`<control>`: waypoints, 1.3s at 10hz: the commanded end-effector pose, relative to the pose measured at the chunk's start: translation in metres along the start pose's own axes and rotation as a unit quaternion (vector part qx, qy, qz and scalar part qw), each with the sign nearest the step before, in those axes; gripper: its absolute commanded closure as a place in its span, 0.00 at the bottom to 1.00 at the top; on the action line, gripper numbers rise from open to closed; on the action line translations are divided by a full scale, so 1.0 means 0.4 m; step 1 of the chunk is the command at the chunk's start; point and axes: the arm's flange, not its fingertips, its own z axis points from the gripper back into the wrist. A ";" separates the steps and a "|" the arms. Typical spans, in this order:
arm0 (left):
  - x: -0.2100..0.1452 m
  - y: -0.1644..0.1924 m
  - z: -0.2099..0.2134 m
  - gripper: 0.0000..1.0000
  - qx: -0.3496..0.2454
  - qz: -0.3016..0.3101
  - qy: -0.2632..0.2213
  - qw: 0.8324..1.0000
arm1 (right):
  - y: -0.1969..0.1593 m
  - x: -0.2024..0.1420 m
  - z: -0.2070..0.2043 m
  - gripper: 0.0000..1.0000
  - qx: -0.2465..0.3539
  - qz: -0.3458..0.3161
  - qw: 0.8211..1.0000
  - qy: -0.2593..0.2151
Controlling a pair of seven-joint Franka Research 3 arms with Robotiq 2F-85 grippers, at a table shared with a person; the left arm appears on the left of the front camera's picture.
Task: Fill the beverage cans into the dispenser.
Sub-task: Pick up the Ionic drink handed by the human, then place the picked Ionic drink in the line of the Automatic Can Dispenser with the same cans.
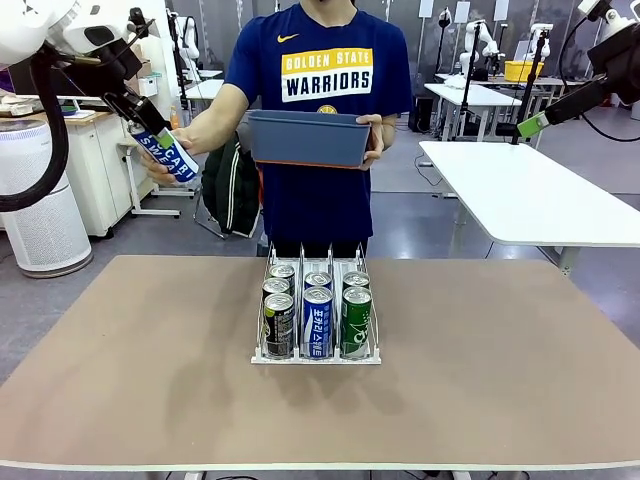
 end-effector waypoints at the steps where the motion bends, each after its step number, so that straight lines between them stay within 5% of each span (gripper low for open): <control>1: -0.004 0.004 0.002 0.98 0.003 -0.012 -0.005 1.000 | -0.003 -0.004 -0.004 0.00 0.014 0.008 1.000 -0.009; 4: 0.006 -0.008 0.002 1.00 0.000 -0.008 -0.001 1.000 | -0.003 -0.004 -0.004 0.00 0.014 0.008 1.000 -0.009; 5: 0.001 0.020 0.004 0.62 -0.005 -0.017 0.003 1.000 | -0.003 -0.004 -0.004 0.00 0.014 0.008 1.000 -0.009; 6: -0.004 0.011 0.019 0.62 -0.005 -0.013 0.007 1.000 | -0.003 -0.004 -0.004 0.00 0.014 0.008 1.000 -0.009; 7: 0.003 -0.006 0.010 0.82 0.000 -0.004 0.000 1.000 | -0.003 -0.004 -0.004 0.00 0.014 0.008 1.000 -0.009; 8: 0.002 -0.004 0.005 0.62 -0.004 -0.005 0.003 1.000 | -0.003 -0.004 -0.004 0.00 0.014 0.008 1.000 -0.009; 9: -0.005 0.005 0.015 1.00 -0.010 -0.011 0.009 1.000 | -0.003 -0.004 -0.004 0.00 0.014 0.008 1.000 -0.009; 10: 0.002 0.017 0.005 0.82 -0.007 -0.015 0.002 1.000 | -0.003 -0.004 -0.004 0.00 0.014 0.008 1.000 -0.009; 11: 0.004 0.017 0.004 1.00 -0.004 -0.014 0.002 1.000 | -0.003 -0.004 -0.004 0.00 0.014 0.008 1.000 -0.009; 13: -0.002 -0.005 0.011 1.00 -0.006 -0.009 0.001 1.000 | -0.003 -0.004 -0.004 0.00 0.014 0.008 1.000 -0.009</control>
